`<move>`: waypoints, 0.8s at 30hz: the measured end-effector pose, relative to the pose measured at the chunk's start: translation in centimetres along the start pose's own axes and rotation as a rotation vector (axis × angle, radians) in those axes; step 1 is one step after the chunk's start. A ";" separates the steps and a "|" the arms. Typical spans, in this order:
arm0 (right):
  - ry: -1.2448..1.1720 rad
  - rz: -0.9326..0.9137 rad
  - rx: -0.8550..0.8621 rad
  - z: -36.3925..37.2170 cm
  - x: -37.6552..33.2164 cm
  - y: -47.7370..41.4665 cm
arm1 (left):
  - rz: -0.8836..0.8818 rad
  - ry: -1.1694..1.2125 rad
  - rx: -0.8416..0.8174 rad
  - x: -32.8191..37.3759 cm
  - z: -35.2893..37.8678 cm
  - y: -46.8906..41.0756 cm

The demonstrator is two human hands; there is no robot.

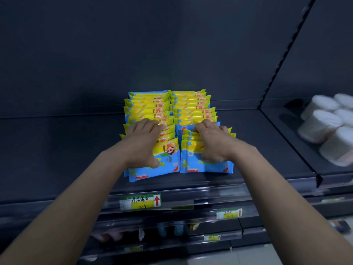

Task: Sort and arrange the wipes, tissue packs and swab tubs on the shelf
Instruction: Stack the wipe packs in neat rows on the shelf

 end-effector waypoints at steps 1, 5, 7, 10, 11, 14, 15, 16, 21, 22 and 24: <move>-0.007 -0.002 -0.014 -0.1 0.0 0.0 | 0.001 -0.001 0.009 0.1 0.1 0.0; 0.012 0.010 -0.097 -0.2 -0.1 0.0 | -0.021 0.067 -0.010 0.3 0.1 0.3; 0.045 0.017 -0.121 0.0 -0.3 0.0 | -0.061 0.094 -0.020 0.5 0.0 0.3; -0.008 -0.010 -0.113 -0.1 -0.7 0.5 | -0.095 0.076 -0.017 1.3 -0.3 0.2; -0.027 -0.022 -0.108 -0.3 -0.7 0.7 | -0.102 0.075 -0.014 1.6 -0.3 0.3; -0.041 -0.054 -0.065 -0.8 -0.6 1.3 | -0.122 0.129 -0.012 2.5 -0.2 0.8; -0.063 -0.061 -0.033 -1.0 -0.4 1.4 | -0.124 0.146 0.000 2.6 -0.2 0.9; -0.098 -0.066 0.004 -1.1 0.0 1.5 | -0.129 0.160 0.032 2.8 -0.3 1.3; -0.393 -0.176 0.260 -1.8 1.4 1.1 | -0.123 0.641 0.359 1.4 -0.4 3.0; -0.468 -0.201 0.307 -1.9 1.5 1.1 | -0.069 0.830 0.462 1.1 -0.5 3.4; -0.664 -0.254 0.389 -2.2 1.4 1.2 | 0.029 1.152 0.611 0.8 -0.6 3.8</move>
Point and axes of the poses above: each hand's wrist, its own y-axis away from the middle knuckle, its own z-axis out of the palm, x = y × z, the point moved 1 cm from there along -y, towards the middle knuckle, and after that the axes turned 14 degrees about -x, right-handed, at the moved point
